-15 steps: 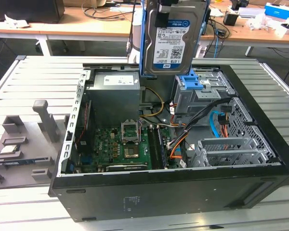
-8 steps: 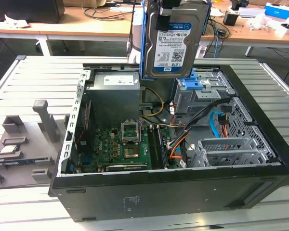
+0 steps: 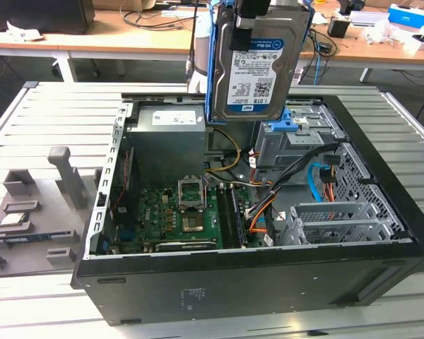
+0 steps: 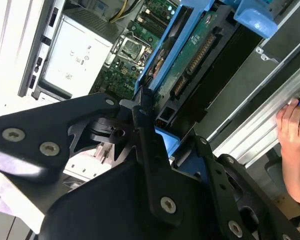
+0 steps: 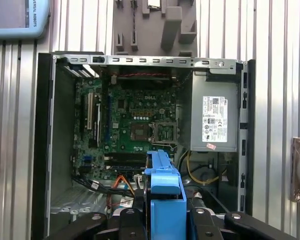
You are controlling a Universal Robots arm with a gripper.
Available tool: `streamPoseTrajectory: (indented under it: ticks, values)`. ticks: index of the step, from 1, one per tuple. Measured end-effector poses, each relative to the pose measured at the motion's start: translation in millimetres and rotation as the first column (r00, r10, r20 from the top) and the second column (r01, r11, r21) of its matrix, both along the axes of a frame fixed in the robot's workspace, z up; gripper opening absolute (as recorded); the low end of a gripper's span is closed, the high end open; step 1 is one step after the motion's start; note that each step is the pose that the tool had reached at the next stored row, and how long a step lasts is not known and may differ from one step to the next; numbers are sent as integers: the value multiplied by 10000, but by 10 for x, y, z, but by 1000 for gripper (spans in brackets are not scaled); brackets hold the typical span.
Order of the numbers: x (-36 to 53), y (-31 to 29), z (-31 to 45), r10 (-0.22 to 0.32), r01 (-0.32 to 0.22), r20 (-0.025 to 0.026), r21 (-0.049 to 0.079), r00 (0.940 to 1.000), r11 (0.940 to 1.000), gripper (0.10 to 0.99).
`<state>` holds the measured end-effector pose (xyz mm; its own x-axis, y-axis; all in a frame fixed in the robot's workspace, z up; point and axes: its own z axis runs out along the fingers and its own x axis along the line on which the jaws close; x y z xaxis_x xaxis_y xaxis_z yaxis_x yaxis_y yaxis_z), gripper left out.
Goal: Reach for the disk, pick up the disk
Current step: 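Pick up the disk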
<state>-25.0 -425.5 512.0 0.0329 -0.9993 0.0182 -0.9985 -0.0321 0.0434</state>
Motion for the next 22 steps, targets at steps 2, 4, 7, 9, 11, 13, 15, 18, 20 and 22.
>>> streamPoseTrajectory:
  ticks: [2,4,7,9,11,13,15,18,20,22]
  values:
    - [0,-67,-2,0,0,0,1,10000,10000,365]
    - [0,-95,-3,0,0,0,0,10000,10000,365]
    - [0,-148,-4,-1,1,0,1,10000,10000,365]
    - [0,-180,-5,0,0,0,0,10000,10000,365]
    - [0,-213,-5,0,0,0,1,10000,10000,365]
    - [0,-237,-6,0,0,0,0,10000,10000,365]
    - [0,-275,-6,0,0,0,0,10000,10000,365]
    - [0,-317,-7,0,0,0,1,10000,10000,365]
    - [0,-358,-8,0,0,1,1,10000,10000,365]
    - [0,-415,-9,0,0,0,1,10000,10000,365]
